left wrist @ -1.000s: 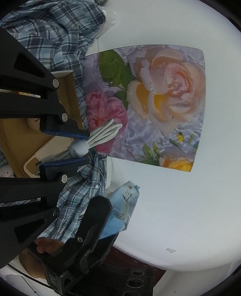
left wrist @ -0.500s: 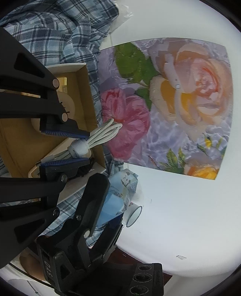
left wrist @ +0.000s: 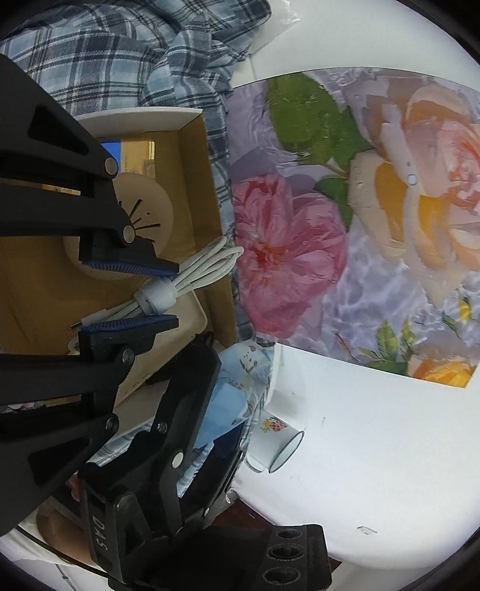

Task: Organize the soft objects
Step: 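Lower the white cable into the box with the left tool while the right tool drops the wipes pack in, then open both tools and raise them away from the box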

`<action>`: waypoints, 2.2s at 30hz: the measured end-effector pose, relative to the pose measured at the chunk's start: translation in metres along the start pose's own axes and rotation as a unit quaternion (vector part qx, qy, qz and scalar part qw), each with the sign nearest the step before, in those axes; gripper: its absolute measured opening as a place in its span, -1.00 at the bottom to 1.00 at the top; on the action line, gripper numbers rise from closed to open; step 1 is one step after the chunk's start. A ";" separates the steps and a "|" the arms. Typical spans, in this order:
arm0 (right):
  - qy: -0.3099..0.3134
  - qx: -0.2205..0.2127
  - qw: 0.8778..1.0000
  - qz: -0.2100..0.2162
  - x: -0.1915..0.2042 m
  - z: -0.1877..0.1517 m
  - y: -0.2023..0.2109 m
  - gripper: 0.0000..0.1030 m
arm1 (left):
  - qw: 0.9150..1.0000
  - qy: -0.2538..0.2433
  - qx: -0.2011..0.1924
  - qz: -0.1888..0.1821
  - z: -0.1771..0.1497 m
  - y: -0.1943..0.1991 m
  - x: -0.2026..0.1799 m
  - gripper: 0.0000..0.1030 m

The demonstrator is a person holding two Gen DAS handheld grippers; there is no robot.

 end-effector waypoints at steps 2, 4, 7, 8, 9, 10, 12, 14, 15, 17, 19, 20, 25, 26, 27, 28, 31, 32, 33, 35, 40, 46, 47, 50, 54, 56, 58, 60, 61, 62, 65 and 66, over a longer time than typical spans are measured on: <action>-0.005 0.008 1.000 -0.002 -0.003 -0.004 -0.003 0.46 | 1.000 0.002 0.002 0.000 -0.002 -0.001 0.002 -0.57; -0.007 0.012 1.000 -0.004 -0.004 -0.007 -0.005 0.47 | 1.000 0.007 0.003 -0.001 -0.003 -0.002 0.004 -0.57; -0.007 0.014 1.000 -0.009 -0.005 -0.008 -0.006 0.48 | 1.000 0.018 -0.001 -0.002 -0.001 -0.003 0.007 -0.57; -0.007 0.014 1.000 -0.011 -0.006 -0.008 -0.006 0.56 | 1.000 0.023 -0.003 -0.003 0.000 -0.002 0.008 -0.57; -0.005 0.015 1.000 -0.013 -0.006 -0.008 -0.006 0.62 | 1.000 0.028 -0.004 -0.001 0.001 -0.002 0.010 -0.43; -0.003 0.014 1.000 -0.016 -0.006 -0.008 -0.006 0.75 | 0.999 0.031 -0.004 0.007 0.002 -0.002 0.013 -0.21; -0.003 0.011 1.000 -0.019 -0.007 -0.007 -0.004 0.83 | 0.998 0.041 -0.016 0.038 0.006 0.001 0.026 0.63; -0.017 -0.002 1.000 -0.020 -0.012 -0.001 0.000 0.95 | 0.997 0.068 -0.028 0.015 0.010 0.005 0.029 0.77; -0.026 -0.007 0.999 -0.020 -0.015 0.001 0.003 0.96 | 0.996 0.088 -0.030 -0.005 0.012 0.007 0.029 0.79; -0.035 -0.015 0.999 -0.022 -0.021 0.006 0.008 0.96 | 0.994 0.104 -0.034 -0.014 0.015 0.009 0.030 1.00; -0.034 -0.017 0.999 -0.025 -0.023 0.008 0.009 0.99 | 0.996 0.081 -0.046 0.010 0.018 0.012 0.032 1.00; -0.036 -0.019 0.999 -0.021 -0.023 0.009 0.010 0.99 | 0.996 0.068 -0.048 0.014 0.018 0.013 0.032 1.00; -0.027 -0.015 0.999 -0.025 -0.021 0.010 0.011 0.99 | 0.997 0.030 -0.056 0.034 0.022 0.016 0.030 1.00; -0.024 -0.014 0.999 -0.026 -0.019 0.010 0.011 0.99 | 0.997 0.027 -0.056 0.037 0.023 0.017 0.031 1.00; -0.020 -0.012 0.999 -0.028 -0.018 0.010 0.010 0.99 | 0.997 0.025 -0.056 0.040 0.023 0.017 0.032 1.00; -0.018 -0.011 0.999 -0.029 -0.017 0.010 0.011 0.99 | 0.997 0.024 -0.056 0.041 0.024 0.018 0.032 1.00; -0.005 -0.010 0.999 -0.032 -0.013 0.012 0.011 0.99 | 0.997 0.022 -0.057 0.045 0.026 0.022 0.034 1.00; -0.002 -0.011 0.999 -0.031 -0.011 0.014 0.012 0.99 | 0.997 0.020 -0.058 0.047 0.026 0.023 0.035 1.00; -0.001 -0.013 0.999 -0.030 -0.010 0.015 0.013 0.99 | 0.997 0.019 -0.060 0.049 0.027 0.024 0.035 1.00; -0.001 -0.017 0.999 -0.029 -0.009 0.018 0.015 0.99 | 0.997 0.019 -0.063 0.049 0.029 0.028 0.034 1.00; 0.002 -0.025 0.999 -0.028 -0.006 0.025 0.021 0.99 | 0.996 0.009 -0.076 0.044 0.037 0.038 0.025 1.00; 0.008 -0.043 0.999 -0.027 -0.001 0.039 0.034 0.99 | 0.996 -0.007 -0.088 0.033 0.046 0.052 0.011 1.00; 0.009 -0.045 0.999 -0.027 0.000 0.042 0.036 0.99 | 0.995 -0.009 -0.092 0.033 0.049 0.056 0.010 1.00; 0.013 -0.053 0.998 -0.027 0.003 0.050 0.044 0.99 | 0.995 -0.012 -0.099 0.029 0.056 0.066 0.007 1.00; 0.024 -0.072 0.997 -0.023 0.012 0.065 0.060 0.99 | 0.993 -0.021 -0.115 0.027 0.066 0.082 0.001 1.00; 0.032 -0.083 0.996 -0.023 0.017 0.073 0.071 0.99 | 0.992 -0.028 -0.125 0.022 0.072 0.092 -0.005 1.00; 0.037 -0.091 0.995 -0.023 0.022 0.081 0.080 0.99 | 0.990 -0.033 -0.134 0.018 0.078 0.101 -0.013 1.00; 0.042 -0.101 0.994 -0.022 0.028 0.090 0.091 0.99 | 0.989 -0.039 -0.144 0.011 0.084 0.114 -0.023 1.00; 0.045 -0.107 0.993 -0.023 0.031 0.094 0.096 0.99 | 0.988 -0.043 -0.150 0.010 0.088 0.121 -0.028 1.00; 0.050 -0.112 0.992 -0.023 0.036 0.099 0.103 0.99 | 0.987 -0.046 -0.155 0.008 0.091 0.128 -0.032 1.00; 0.068 -0.125 0.990 -0.021 0.051 0.110 0.118 0.99 | 0.984 -0.058 -0.171 0.008 0.097 0.151 -0.044 1.00; 0.074 -0.127 0.989 -0.020 0.056 0.113 0.123 0.99 | 0.983 -0.062 -0.175 0.011 0.097 0.160 -0.048 1.00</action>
Point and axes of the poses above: each gripper's, at about its wrist camera, not at the fingertips, and y roughly against the way its jaws point, x to its left, z to its top, the point moved 10 cm from there along -y, roughly the way its jaws point, and after that the axes turned 14 degrees about -x, right-handed, at the moved point
